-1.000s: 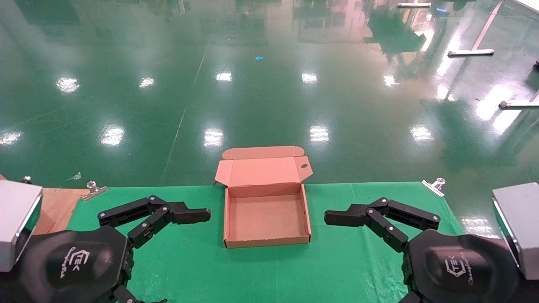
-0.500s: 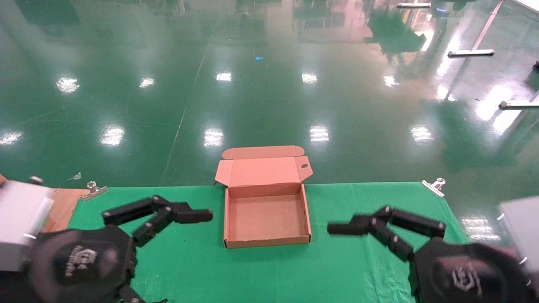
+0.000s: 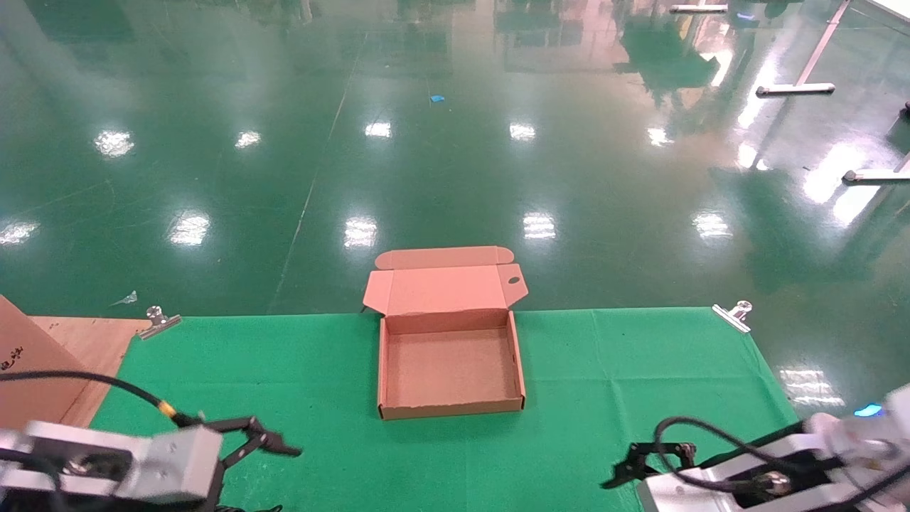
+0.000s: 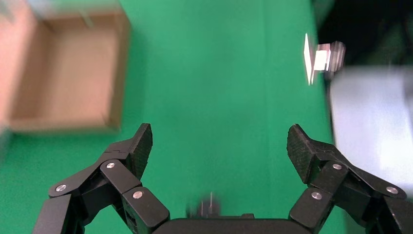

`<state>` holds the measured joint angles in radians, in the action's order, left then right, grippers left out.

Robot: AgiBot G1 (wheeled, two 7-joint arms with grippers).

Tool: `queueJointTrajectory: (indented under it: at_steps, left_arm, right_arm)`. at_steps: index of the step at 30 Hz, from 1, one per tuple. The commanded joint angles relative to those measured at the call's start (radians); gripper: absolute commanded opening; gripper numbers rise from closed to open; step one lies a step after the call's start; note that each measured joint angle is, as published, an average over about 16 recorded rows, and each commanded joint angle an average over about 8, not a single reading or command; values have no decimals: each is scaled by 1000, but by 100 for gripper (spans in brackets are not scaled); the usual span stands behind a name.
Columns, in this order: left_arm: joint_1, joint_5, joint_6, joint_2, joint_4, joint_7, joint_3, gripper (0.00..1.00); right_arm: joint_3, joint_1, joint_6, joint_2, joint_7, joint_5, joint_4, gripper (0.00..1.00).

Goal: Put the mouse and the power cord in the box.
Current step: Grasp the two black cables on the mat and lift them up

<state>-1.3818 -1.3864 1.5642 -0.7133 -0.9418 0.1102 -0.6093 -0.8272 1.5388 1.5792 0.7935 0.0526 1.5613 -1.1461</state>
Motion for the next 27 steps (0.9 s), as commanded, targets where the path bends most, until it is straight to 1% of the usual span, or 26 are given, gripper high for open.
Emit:
queueJointTrajectory:
  at_steps: [1,6,10,12,15,19,27]
  left_arm:
    - [-37,-86,0,-19,51,52,-51,100]
    - [-112,-265,-48,-97,216,189,-141,100]
    - [-151,-373,-126,-155,331,279,-188,100]
    - [-161,-407,-167,-179,377,308,-201,100]
    - [-163,-434,-210,-209,431,335,-213,100]
    - [-155,-445,-233,-237,490,361,-221,100]
    - [-157,-446,-253,-253,594,409,-222,100]
  right_arm:
    - [-79,46,-1,37,-33,89,42,100]
    - [-182,88,-31,133,-131,233,197,100]
    - [-222,96,-77,194,-209,300,313,100]
    - [-233,95,-104,219,-246,321,367,100]
    - [-244,91,-143,253,-300,341,448,100]
    - [-253,85,-189,295,-362,357,556,100]
    - [-260,74,-254,367,-472,363,735,100]
